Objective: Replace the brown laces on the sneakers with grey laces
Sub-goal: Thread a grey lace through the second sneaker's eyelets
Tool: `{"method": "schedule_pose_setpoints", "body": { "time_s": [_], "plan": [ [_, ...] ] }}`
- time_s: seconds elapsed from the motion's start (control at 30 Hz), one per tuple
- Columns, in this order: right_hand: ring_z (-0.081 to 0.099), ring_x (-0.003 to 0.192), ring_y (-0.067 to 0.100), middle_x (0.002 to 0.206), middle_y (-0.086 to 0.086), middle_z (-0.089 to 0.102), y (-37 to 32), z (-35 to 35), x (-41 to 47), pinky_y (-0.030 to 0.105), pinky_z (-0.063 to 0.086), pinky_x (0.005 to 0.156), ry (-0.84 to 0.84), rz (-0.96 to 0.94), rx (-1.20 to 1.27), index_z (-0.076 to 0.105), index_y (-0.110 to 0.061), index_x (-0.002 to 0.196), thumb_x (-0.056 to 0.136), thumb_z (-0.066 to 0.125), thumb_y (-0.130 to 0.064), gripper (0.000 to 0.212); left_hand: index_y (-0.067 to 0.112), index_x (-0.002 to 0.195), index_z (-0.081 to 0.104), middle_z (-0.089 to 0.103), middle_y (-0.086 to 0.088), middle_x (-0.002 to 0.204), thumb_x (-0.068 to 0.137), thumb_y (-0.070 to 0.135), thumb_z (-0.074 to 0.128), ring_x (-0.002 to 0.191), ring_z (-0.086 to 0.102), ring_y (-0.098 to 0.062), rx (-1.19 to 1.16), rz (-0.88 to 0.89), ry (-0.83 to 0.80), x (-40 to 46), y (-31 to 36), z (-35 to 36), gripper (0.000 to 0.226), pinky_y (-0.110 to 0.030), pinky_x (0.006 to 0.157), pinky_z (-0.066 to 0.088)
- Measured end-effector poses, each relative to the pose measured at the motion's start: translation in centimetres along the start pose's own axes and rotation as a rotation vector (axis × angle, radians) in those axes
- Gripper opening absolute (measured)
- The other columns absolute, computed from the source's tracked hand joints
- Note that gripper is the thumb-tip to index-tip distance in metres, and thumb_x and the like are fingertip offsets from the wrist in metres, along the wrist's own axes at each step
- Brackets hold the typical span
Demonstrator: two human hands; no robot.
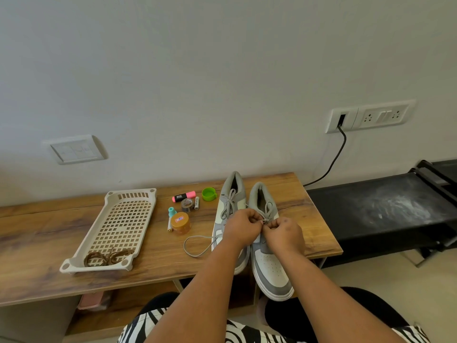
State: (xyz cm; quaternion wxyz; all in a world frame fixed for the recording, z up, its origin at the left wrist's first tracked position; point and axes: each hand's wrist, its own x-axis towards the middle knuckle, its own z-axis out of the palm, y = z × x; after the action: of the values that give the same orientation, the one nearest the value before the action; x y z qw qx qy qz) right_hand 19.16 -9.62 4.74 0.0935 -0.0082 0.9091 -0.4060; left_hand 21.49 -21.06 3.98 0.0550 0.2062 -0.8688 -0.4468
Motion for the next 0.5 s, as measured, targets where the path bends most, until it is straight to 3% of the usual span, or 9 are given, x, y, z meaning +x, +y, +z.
{"method": "schedule_pose_setpoints", "body": {
  "time_s": [0.13, 0.33, 0.5],
  "plan": [
    [0.057, 0.061, 0.017, 0.065, 0.0, 0.061, 0.14, 0.01, 0.17, 0.024, 0.036, 0.05, 0.018, -0.005, -0.016, 0.058, -0.019, 0.063, 0.091, 0.059, -0.041, 0.036, 0.023, 0.078, 0.07, 0.072, 0.004, 0.079, 0.085, 0.042, 0.071, 0.08, 0.067, -0.012, -0.057, -0.005, 0.04, -0.11, 0.21, 0.39, 0.021, -0.03, 0.075, 0.054],
    [0.059, 0.064, 0.014, 0.065, -0.008, 0.062, 0.07, 0.13, -0.16, 0.024, 0.034, 0.051, 0.129, -0.089, -0.155, 0.06, -0.025, 0.065, 0.086, 0.064, -0.049, 0.032, 0.021, 0.082, 0.067, 0.065, 0.009, 0.077, 0.089, 0.028, 0.071, 0.078, 0.062, -0.01, -0.075, -0.007, 0.049, 0.15, 0.02, 0.48, 0.011, -0.03, 0.08, 0.053],
    [0.06, 0.068, 0.015, 0.07, -0.005, 0.063, 0.24, 0.08, 0.33, 0.025, 0.04, 0.054, 0.071, -0.054, -0.108, 0.06, -0.024, 0.068, 0.083, 0.067, -0.046, 0.028, 0.027, 0.073, 0.061, 0.064, 0.009, 0.071, 0.089, 0.025, 0.071, 0.071, 0.06, -0.009, -0.153, -0.029, 0.041, 0.08, -0.06, 0.65, 0.018, -0.03, 0.075, 0.051]
  ]
}}
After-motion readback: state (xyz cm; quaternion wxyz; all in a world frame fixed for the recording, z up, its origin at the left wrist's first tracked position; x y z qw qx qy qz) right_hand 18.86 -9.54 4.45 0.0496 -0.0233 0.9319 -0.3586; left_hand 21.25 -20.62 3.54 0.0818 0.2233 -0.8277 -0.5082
